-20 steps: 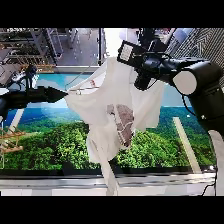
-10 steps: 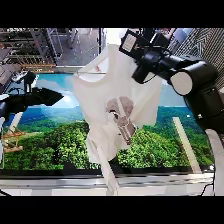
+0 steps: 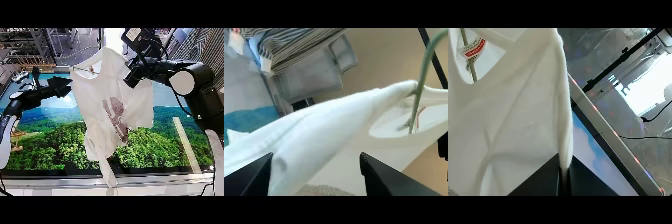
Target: Fold the clothes and pants, and hang the long-sleeved shirts on hangers.
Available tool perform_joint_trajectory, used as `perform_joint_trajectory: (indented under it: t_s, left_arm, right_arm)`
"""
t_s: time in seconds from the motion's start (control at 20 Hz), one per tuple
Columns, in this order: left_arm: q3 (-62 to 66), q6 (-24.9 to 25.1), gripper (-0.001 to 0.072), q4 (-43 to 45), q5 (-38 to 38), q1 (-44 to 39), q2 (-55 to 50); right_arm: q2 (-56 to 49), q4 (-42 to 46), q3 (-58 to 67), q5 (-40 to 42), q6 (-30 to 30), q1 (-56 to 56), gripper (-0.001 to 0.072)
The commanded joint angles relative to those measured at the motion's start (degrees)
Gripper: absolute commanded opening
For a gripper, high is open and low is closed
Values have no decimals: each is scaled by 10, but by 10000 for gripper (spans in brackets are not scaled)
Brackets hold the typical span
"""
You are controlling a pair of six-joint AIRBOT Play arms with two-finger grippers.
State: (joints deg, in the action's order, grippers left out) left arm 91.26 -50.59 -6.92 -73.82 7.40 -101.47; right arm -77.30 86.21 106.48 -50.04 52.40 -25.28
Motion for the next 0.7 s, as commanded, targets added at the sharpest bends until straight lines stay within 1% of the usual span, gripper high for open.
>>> perform_joint_trajectory:
  t_s: [0.0,0.05,0.25,0.35,0.4,0.45,0.55,0.65]
  left_arm:
    - [0,4,484,40,42,-26,31]
    - [0,-21,484,69,60,-28,47]
    - [0,-188,484,250,163,-46,124]
    - [0,-269,484,347,226,-81,145]
    - [0,-303,484,379,244,-103,147]
    - [0,-327,486,399,268,-128,146]
    - [0,-334,487,397,346,-180,145]
    - [0,-366,486,397,414,-213,145]
  right_arm:
    - [0,13,0,-3,26,0,18]
    - [0,13,0,-3,26,0,18]
    - [0,15,0,-3,26,0,18]
    - [0,13,0,-3,26,0,18]
    - [0,11,0,-3,26,0,18]
    - [0,10,0,-3,26,0,18]
    - [0,10,0,-3,26,0,18]
    - [0,10,0,-5,26,0,18]
